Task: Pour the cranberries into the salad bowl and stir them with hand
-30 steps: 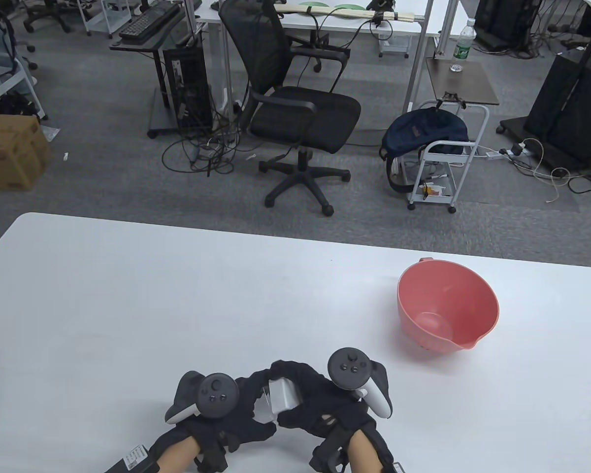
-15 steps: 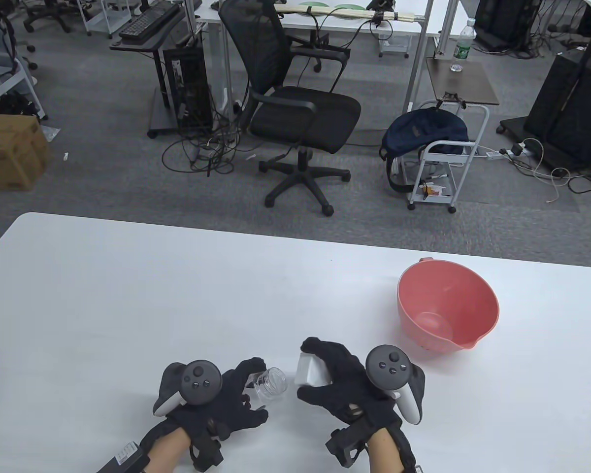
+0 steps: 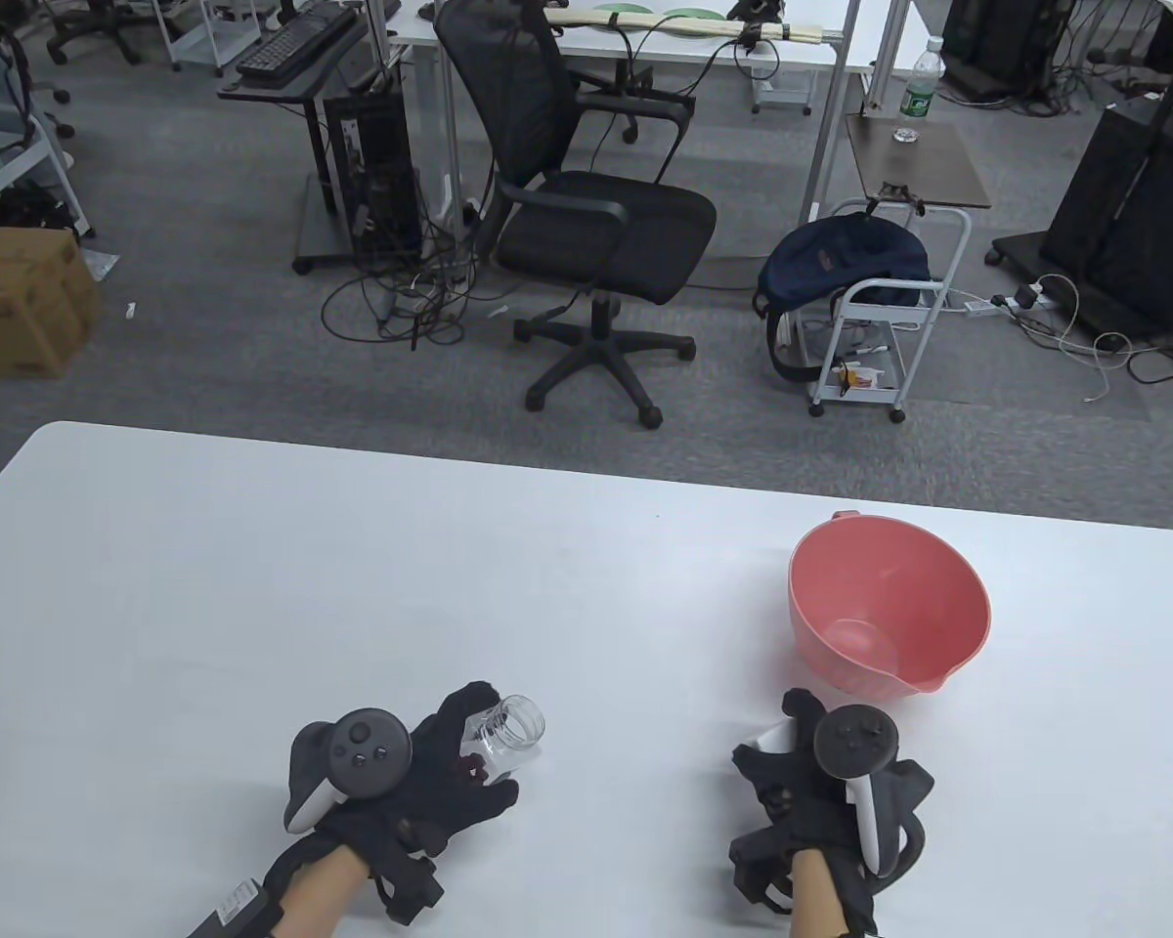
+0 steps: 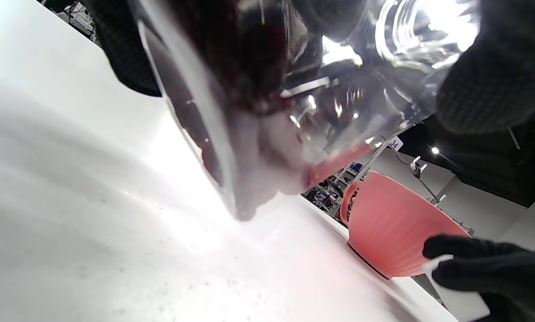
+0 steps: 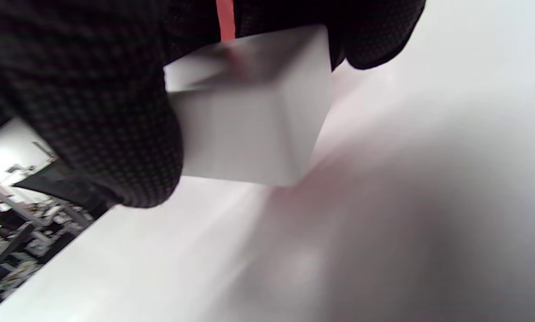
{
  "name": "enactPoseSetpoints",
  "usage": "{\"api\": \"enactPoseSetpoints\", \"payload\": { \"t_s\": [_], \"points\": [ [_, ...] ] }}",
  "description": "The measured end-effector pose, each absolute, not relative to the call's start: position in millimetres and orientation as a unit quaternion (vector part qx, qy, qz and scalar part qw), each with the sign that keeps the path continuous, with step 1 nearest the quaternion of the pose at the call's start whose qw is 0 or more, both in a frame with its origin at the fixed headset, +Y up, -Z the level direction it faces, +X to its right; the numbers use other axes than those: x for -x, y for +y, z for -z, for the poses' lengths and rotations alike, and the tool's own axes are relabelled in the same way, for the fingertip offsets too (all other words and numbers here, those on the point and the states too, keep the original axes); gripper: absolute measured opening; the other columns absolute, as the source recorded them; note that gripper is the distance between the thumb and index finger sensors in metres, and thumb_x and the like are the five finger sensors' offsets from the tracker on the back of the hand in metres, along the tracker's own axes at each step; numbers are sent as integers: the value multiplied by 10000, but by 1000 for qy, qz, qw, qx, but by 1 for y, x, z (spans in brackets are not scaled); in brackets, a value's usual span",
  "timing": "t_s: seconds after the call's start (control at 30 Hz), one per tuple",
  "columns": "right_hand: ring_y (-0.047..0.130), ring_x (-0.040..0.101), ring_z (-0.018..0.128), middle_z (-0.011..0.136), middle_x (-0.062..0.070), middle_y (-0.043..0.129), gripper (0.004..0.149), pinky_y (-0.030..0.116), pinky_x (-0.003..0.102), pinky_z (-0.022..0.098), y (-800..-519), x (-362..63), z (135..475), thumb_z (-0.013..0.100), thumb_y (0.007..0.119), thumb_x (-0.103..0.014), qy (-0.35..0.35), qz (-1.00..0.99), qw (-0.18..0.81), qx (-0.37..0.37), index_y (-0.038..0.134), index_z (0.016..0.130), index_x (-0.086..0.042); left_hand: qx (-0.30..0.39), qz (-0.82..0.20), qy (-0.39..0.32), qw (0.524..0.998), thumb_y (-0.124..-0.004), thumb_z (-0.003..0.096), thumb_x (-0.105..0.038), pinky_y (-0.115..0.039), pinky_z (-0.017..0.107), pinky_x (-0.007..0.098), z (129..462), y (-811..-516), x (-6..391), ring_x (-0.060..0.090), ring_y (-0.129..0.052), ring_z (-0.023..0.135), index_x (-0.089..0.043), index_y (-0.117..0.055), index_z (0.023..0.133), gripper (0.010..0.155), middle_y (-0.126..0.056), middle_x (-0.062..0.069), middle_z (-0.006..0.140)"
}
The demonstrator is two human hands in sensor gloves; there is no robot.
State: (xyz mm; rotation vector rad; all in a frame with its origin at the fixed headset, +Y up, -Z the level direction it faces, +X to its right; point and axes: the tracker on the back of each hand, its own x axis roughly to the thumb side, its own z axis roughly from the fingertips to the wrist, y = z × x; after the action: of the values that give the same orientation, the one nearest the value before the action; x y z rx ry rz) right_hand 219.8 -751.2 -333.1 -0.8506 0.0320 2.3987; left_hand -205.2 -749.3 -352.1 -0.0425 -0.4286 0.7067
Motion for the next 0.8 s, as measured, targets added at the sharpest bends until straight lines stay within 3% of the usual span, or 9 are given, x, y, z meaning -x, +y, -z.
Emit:
{"api": "enactPoseSetpoints", "payload": {
  "t_s": [0.3, 0.47, 0.6, 0.8],
  "points": [
    [690, 312, 915, 1054, 33, 698, 812, 673, 481, 690, -779, -233, 333, 287, 1070, -584, 69, -895, 235, 372, 681, 982, -430, 8, -354, -199, 914, -949, 386, -739, -767, 691, 587, 352, -747, 211, 273, -853, 1017, -370, -340, 1090, 1001, -677, -104, 1192],
    [658, 321, 949, 1096, 40, 654, 869, 645, 501, 714, -778, -233, 330, 283, 1035, -641, 71, -894, 243, 371, 638, 1018, -399, 8, -360, -196, 912, -949, 387, -740, -768, 691, 586, 352, -747, 213, 273, -853, 1018, -370, -340, 1090, 1002, -677, -106, 1192],
    [646, 372, 978, 1130, 89, 596, 1002, 663, 505, 710, -757, -234, 324, 313, 924, -752, 4, -886, 283, 369, 495, 1074, -261, 6, -362, -195, 912, -951, 386, -739, -768, 693, 582, 352, -746, 214, 272, -855, 1015, -368, -343, 1091, 1001, -680, -103, 1190],
    [814, 393, 865, 1123, 251, 453, 1107, 811, 445, 602, -728, -235, 321, 364, 783, -803, -97, -844, 356, 389, 286, 1048, -88, 12, -365, -198, 910, -949, 388, -740, -767, 694, 582, 353, -746, 213, 271, -856, 1016, -369, -343, 1091, 1000, -683, -105, 1190]
  ]
}}
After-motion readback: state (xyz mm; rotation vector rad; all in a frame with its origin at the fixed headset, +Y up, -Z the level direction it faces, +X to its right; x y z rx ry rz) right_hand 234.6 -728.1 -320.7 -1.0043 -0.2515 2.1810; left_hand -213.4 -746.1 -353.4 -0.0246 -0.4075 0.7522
